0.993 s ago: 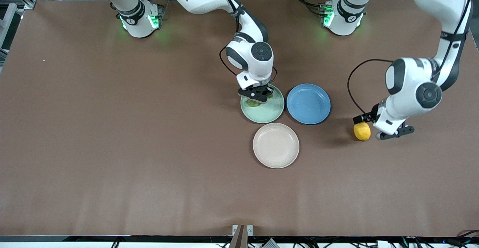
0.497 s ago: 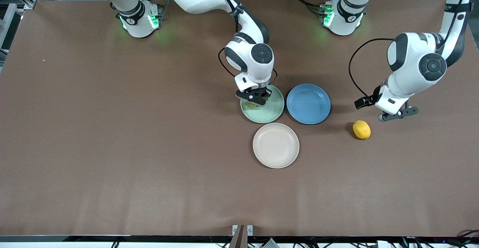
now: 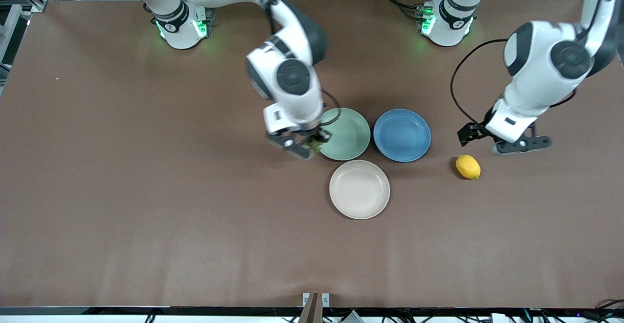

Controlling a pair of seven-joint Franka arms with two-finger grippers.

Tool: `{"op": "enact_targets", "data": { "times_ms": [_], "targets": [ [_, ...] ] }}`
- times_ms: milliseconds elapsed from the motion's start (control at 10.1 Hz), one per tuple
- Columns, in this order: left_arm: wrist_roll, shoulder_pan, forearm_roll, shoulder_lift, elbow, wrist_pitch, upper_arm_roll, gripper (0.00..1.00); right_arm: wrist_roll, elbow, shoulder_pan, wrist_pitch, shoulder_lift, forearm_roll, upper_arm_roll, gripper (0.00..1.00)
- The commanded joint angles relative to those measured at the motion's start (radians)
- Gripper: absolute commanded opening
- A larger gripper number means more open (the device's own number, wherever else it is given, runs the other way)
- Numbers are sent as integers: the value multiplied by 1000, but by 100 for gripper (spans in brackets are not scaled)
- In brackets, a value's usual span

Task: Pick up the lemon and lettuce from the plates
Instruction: 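Set the lemon on the table while the right gripper lifts the lettuce, then retract the left gripper while the right gripper carries the lettuce away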

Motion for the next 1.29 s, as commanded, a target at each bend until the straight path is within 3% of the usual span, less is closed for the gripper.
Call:
{"op": "enact_targets", "data": {
  "times_ms": [0,298,497,695,894,1192],
  "targets": [
    [19,11,21,-85,40,-67,-2,100,-175,-31,-162,-77,-61,28,12,0],
    [218,56,1,-129,151,-272,13,100,-442,-102,-315,-118,-56,11,-1,0],
    [221,60,-48,-126,248,-369,14,100,-486,-169,-322,-101,-47,2,-24,0],
    [221,60,-48,-116,323,-437,14,100,-529,-299,-362,36,-32,-33,-28,0],
    [227,64,-49,-94,386,-503,21,100,-541,-323,-410,77,-14,-73,-28,0],
    [234,72,-78,-38,492,-564,27,100,-735,-356,-524,88,-12,-102,-28,0]
  ]
}}
